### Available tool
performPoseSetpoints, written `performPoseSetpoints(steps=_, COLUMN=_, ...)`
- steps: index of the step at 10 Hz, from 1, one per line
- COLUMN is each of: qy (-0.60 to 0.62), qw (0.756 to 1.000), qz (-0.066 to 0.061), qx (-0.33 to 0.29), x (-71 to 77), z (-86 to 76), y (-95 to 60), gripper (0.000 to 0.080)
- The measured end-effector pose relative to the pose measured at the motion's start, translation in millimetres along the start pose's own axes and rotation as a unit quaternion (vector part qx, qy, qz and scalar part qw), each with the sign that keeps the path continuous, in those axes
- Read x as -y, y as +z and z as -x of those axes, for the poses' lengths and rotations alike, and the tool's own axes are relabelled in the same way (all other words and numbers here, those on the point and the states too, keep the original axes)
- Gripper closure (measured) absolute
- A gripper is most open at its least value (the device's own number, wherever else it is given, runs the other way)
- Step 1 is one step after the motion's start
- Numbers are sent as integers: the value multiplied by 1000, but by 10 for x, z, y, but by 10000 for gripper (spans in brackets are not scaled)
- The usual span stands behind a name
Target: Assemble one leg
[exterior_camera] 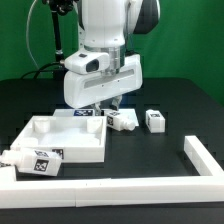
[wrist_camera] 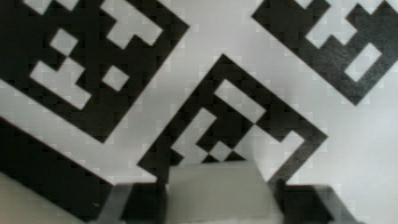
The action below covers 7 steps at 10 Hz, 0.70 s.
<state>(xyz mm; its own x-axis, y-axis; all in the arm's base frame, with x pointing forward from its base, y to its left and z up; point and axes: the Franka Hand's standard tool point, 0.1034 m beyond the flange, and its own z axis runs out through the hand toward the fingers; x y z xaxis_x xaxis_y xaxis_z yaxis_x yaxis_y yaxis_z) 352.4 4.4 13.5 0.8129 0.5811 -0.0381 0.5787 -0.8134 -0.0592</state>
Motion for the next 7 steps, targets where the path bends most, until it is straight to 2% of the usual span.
performPoseSetpoints(steps=2, qy=0, qw=1000, qz=0, qx=0, x=0, z=0, y=0, gripper=267)
performPoseSetpoints(steps=3, qy=-2, qw=1000, qz=0, qx=0, x=-3, z=-6, y=-14, gripper=267)
performPoseSetpoints(steps=4, qy=-21, qw=1000, qz=5, qx=-5, x=-44, z=-48, y=-164, gripper=171)
performPoseSetpoints(steps=5, qy=-45, qw=999, qz=15, qx=-13, x=-178, z=-67, y=-378, gripper=156)
performPoseSetpoints(steps=7, qy=-75, qw=997, qz=14, qx=-13, x=-519, z=-71, y=-687, gripper=151)
